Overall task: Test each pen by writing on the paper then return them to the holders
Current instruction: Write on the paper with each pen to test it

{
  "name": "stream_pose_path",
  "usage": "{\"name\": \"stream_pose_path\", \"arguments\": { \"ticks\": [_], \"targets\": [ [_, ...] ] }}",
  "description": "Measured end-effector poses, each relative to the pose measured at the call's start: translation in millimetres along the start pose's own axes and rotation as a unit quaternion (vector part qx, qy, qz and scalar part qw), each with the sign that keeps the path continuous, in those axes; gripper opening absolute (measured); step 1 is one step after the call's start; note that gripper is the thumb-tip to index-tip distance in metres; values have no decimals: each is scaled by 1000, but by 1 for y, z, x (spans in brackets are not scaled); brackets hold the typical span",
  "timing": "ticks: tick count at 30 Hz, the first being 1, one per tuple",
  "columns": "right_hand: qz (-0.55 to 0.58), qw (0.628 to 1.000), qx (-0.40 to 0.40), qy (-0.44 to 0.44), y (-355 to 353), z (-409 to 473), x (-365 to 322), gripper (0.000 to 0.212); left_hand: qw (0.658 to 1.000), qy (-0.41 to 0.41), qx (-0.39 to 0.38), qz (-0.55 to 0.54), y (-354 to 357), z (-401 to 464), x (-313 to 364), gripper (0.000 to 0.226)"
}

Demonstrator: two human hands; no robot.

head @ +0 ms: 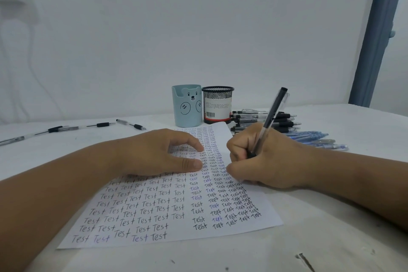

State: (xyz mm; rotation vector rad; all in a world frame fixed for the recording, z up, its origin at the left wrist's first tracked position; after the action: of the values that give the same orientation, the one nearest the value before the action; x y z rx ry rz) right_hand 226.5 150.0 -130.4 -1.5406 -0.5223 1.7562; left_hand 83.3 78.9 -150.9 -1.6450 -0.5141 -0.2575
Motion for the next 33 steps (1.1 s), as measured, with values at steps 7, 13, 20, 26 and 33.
{"name": "stream_pose_path", "arguments": {
  "ticks": [7,13,20,26,33],
  "targets": [
    [23,999,26,0,-4,-2,1,41,1000,-1,2,-6,0,1,0,55],
    [209,969,132,4,-24,0,9,52,1000,2,-1,2,0,0,1,52],
    [175,959,221,-24,-48,-6,1,47,1000,4,-3,2,0,0,1,52],
    [1,963,270,-18,-61,-7,5,17,1000,4,-6,-5,1,0,1,51],
    [-71,966,249,15,-57,-6,7,32,1000,0,-5,-5,1,-1,2,51]
  ]
}}
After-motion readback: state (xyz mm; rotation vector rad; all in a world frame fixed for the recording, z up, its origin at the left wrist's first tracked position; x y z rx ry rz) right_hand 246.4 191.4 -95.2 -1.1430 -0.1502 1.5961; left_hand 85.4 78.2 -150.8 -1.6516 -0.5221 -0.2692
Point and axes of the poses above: each hand's wrist, its own z-axis towards the middle knuckle, its own y-axis out of the palm, x = y × z, the point moved 9 cm from there along z, towards the middle knuckle, and after that the axes turned 8 degrees about -x, right-handed, at the moved point
